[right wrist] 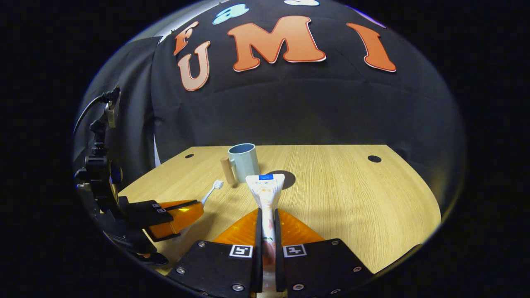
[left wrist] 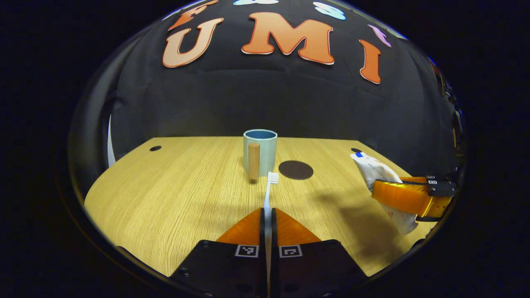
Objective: Put the toothbrush and toothpaste on the desktop into the cup, then pick up the cup and place it on the coaster on the desktop.
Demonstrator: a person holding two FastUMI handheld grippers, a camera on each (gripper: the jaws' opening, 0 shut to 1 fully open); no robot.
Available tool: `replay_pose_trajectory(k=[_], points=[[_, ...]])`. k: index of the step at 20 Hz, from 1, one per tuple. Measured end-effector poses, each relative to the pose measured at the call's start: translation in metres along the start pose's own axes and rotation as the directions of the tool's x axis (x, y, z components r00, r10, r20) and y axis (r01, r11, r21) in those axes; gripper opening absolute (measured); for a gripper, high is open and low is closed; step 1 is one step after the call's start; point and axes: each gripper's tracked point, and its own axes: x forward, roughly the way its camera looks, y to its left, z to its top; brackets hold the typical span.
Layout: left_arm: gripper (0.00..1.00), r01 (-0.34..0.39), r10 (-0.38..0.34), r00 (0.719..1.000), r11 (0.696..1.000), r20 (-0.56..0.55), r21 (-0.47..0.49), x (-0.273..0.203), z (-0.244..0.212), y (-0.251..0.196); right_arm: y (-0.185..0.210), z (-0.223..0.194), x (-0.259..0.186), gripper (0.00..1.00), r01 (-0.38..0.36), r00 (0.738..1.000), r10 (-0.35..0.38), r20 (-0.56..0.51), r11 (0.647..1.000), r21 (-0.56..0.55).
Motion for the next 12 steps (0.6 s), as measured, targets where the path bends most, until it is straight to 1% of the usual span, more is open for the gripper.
replay_pose_trajectory(k=[4,7,9,10,12], points=[[0.04,-0.007,0.008,0.996,1.000,0.089,-0.011,0.003,0.022,0.010,0.000,0.025,0.002,0.12,-0.008,0.998,0.008,0.059,1.000,0.002],[0.04,-0.019,0.022,0.989,1.000,0.147,-0.024,0.013,0.057,0.014,0.000,0.047,0.005,0.12,-0.015,0.994,0.015,0.108,1.000,0.000],[0.03,-0.013,0.017,0.984,1.000,0.177,-0.024,0.024,0.076,0.019,0.003,0.060,0.006,0.12,-0.031,0.990,0.030,0.135,1.000,0.001],[0.03,-0.002,0.009,0.981,0.999,0.194,-0.039,0.029,0.086,0.020,0.004,0.065,0.008,0.12,-0.035,0.988,0.035,0.151,0.999,0.001],[0.03,-0.003,0.014,0.973,0.999,0.228,-0.048,0.039,0.103,0.024,0.006,0.079,0.012,0.12,-0.039,0.983,0.039,0.182,0.999,-0.004]])
